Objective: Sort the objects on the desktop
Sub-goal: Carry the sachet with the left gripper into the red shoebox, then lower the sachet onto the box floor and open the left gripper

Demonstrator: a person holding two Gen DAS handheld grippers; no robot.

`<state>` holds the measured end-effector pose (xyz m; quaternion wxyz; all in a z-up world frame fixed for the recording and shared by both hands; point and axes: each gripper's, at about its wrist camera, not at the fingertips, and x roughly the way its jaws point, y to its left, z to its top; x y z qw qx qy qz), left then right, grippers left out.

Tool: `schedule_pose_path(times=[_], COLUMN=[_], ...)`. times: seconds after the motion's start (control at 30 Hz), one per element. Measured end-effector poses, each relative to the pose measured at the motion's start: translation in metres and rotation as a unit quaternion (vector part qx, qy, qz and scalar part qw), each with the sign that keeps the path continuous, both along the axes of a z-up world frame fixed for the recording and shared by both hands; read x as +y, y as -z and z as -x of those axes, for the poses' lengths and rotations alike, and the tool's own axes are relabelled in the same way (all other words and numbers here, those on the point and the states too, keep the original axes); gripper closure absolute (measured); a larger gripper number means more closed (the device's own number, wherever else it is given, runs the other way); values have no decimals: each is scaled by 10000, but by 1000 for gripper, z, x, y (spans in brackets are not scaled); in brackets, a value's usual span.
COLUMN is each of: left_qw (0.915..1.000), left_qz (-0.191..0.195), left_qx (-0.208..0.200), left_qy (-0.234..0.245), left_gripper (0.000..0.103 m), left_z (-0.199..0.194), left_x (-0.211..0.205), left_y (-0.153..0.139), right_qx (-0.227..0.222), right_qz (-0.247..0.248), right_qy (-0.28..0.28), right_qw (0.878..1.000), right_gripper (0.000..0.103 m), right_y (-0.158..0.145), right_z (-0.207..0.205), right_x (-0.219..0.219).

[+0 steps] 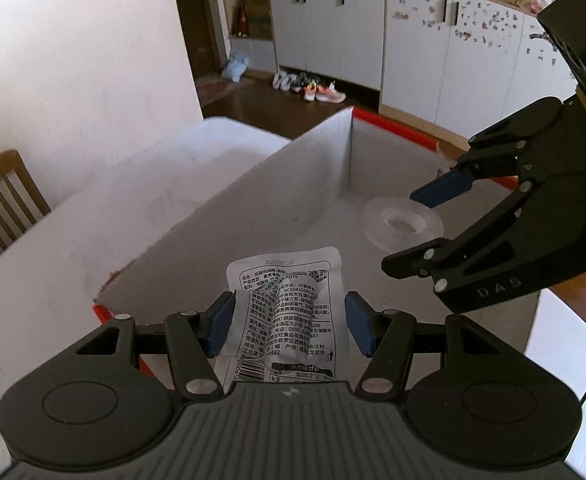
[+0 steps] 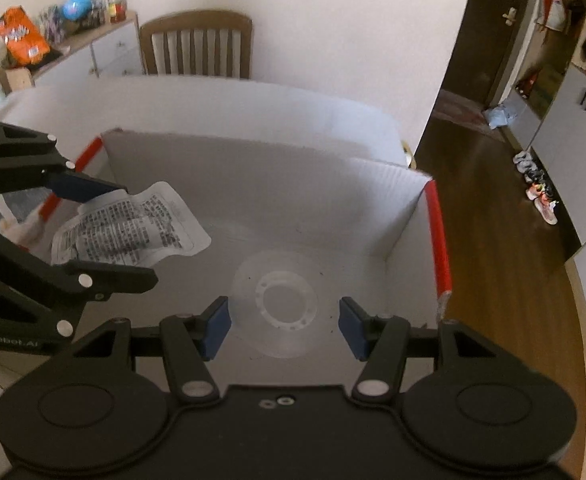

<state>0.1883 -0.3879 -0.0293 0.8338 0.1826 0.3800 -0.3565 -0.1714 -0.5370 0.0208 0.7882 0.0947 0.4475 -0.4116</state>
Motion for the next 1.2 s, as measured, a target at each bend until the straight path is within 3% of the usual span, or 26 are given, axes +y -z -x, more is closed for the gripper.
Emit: schedule_pose_path(times=[0.5, 0.87, 1.2], left_qw=[9962, 9903, 9811], left_qz=[-648, -1158, -1411], left_qx=[586, 746, 1320], left_qy=[33, 171, 72], left_gripper=[44, 44, 44], left_z=[-32, -39, -48], left_x=[-27, -35, -34], left_y=[28, 42, 52], right_qx=[746, 1485, 1651], right_qz=[-501, -789, -1013], right_qy=[-200, -257, -263], right_qw=[9958, 9854, 9807], right_gripper=[45, 45, 45], right_y=[38, 55, 65], right_z=[-21, -38, -39], right_x=[-19, -24, -24])
